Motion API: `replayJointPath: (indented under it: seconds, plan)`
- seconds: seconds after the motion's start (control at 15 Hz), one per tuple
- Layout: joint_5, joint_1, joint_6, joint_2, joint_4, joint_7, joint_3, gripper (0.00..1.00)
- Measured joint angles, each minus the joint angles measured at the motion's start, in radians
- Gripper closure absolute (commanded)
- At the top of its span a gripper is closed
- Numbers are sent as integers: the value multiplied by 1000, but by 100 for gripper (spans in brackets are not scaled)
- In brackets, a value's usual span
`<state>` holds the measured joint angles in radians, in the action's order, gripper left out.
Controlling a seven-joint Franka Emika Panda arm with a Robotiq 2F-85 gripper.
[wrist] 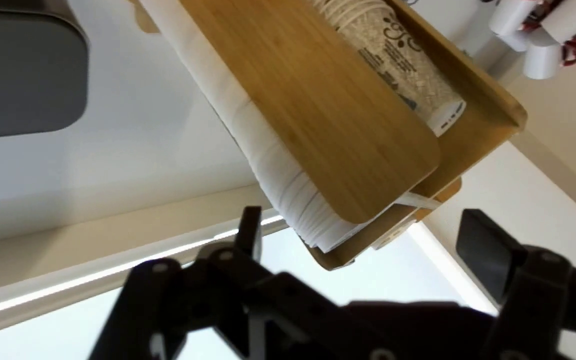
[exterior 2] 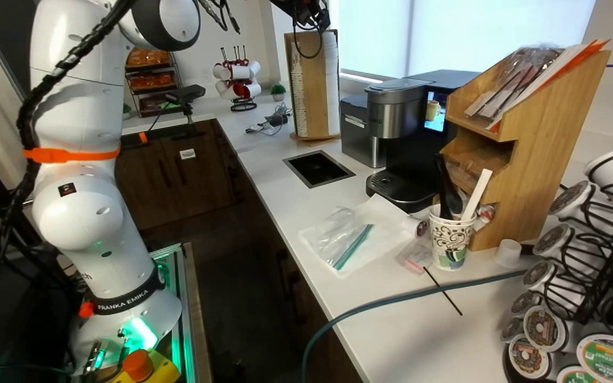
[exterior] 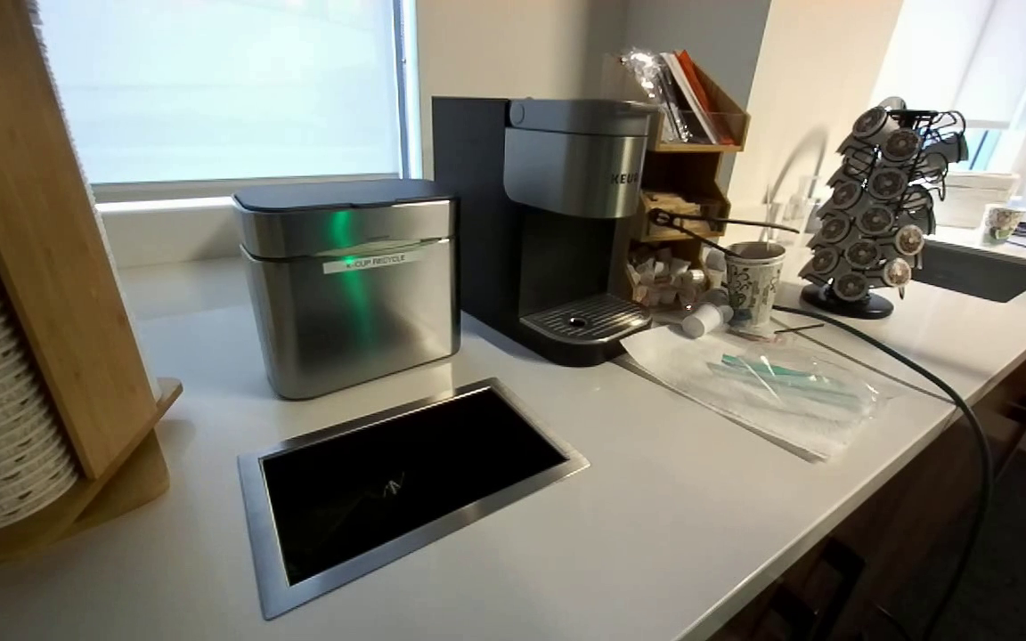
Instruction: Remove one white lid from the wooden stand on the left.
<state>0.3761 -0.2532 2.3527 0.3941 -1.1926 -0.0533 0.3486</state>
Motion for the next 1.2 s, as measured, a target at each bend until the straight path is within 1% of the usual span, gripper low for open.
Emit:
replayJointPath:
  seconds: [0.13, 0.2, 0.53, 0.73, 0.93, 1.2]
  plan:
    - [66, 16, -28, 76, 89, 72, 37, 0]
    - [69, 18, -34, 96, 111, 80, 41, 0]
    - [73, 17, -26, 97, 114, 73, 41, 0]
    - [104, 9, 44, 150, 152, 53, 59, 0]
    - [153, -3, 152, 244, 217, 59, 105, 0]
    - [190, -4, 175, 368, 333, 77, 175, 0]
